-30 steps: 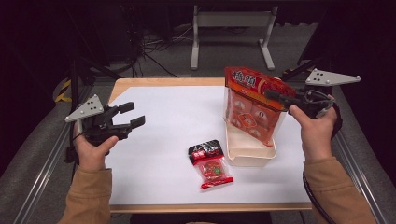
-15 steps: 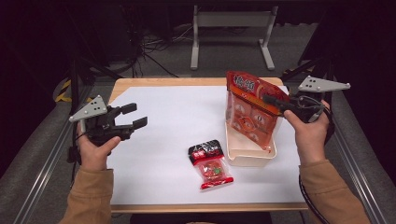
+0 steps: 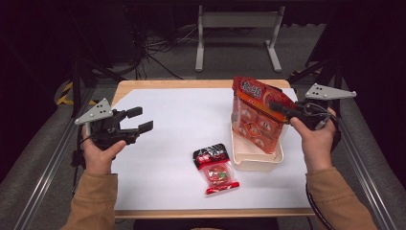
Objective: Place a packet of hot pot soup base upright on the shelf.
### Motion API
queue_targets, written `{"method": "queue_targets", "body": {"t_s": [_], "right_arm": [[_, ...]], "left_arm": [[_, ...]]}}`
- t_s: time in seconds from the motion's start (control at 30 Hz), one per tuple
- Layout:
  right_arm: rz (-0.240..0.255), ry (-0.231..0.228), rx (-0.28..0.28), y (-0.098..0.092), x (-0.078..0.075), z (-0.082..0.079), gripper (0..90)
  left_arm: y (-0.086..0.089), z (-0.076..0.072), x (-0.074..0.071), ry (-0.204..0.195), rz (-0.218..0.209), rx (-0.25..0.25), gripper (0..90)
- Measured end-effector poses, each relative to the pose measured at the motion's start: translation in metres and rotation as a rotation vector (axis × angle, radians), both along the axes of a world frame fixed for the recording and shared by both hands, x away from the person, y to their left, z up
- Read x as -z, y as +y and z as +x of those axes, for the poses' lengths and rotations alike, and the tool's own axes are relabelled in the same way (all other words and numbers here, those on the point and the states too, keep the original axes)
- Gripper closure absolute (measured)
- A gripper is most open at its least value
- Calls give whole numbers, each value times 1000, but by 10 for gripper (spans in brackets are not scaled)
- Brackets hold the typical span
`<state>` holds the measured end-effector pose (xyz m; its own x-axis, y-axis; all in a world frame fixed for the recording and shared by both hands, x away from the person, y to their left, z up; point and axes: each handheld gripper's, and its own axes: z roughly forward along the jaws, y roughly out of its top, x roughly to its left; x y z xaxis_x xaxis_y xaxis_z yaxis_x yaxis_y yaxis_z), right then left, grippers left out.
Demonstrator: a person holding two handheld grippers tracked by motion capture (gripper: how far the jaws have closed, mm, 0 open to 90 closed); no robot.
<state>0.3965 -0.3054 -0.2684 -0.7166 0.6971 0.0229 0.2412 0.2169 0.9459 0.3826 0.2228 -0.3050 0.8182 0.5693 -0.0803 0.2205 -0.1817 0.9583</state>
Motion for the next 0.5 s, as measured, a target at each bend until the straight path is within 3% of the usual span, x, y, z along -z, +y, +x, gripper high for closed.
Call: {"method": "queue_targets", "body": {"t_s": [0.3,0.43,0.5], "right_arm": [[-2,22,-2,-1,10,0,897],[-35,52,-4,4,21,2,897],[-29,64,-12,6,29,4,898]], "left_arm": [[-3,1,1,10,3,6,328],[-3,1,2,8,4,8,327],[-3,1,2,9,7,8,327]]}}
